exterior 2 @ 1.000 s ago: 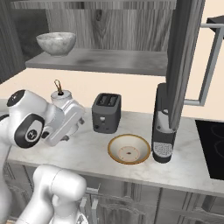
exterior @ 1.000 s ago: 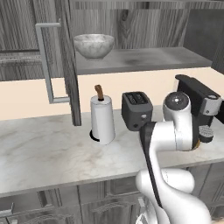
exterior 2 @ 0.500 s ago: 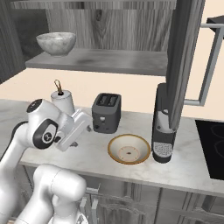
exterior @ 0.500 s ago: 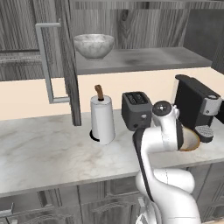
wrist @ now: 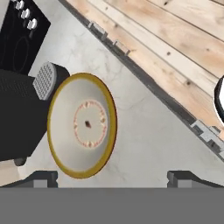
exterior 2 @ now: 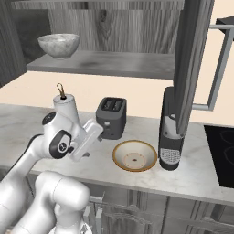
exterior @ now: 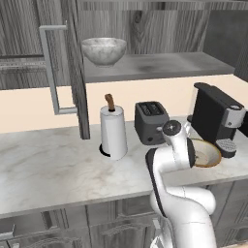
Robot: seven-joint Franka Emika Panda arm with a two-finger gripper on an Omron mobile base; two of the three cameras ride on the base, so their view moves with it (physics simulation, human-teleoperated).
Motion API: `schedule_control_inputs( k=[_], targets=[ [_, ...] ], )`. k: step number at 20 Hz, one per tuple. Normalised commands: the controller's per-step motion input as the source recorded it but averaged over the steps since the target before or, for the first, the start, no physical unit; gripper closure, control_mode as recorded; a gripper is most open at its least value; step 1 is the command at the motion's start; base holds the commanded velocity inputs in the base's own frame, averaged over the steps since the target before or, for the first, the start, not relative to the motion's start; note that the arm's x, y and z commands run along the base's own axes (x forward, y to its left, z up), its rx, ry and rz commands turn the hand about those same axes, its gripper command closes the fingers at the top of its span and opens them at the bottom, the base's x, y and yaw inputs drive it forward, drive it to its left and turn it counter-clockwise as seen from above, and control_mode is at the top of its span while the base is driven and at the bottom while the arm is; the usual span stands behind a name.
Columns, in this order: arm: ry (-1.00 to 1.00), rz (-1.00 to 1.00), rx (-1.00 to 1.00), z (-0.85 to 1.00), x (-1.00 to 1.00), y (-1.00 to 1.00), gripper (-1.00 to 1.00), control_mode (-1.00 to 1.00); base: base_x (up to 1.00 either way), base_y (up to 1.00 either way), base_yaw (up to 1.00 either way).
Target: Open the cabinet. Pick the bowls from the counter and place them in the cabinet. Then close the cabinet.
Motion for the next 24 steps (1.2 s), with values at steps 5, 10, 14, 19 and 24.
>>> schedule_control_inputs(
  k=[5,10,14,19,24],
  targets=[
    [0.00,-0.17,0.00,-0.43,0.35,-0.17,-1.00,-1.00,0.00,0.00,0.00],
    [0.00,-0.17,0.00,-0.33,0.13,-0.13,-1.00,-1.00,0.00,0.00,0.00],
    [0.00,-0.12,0.00,-0.40,0.12,-0.09,-1.00,-1.00,0.00,0.00,0.00],
    [-0.02,-0.06,0.00,-0.43,0.15,-0.12,-1.00,-1.00,0.00,0.00,0.00],
    [-0.14,-0.06,0.00,-0.26,0.09,-0.07,-1.00,-1.00,0.00,0.00,0.00]
  ],
)
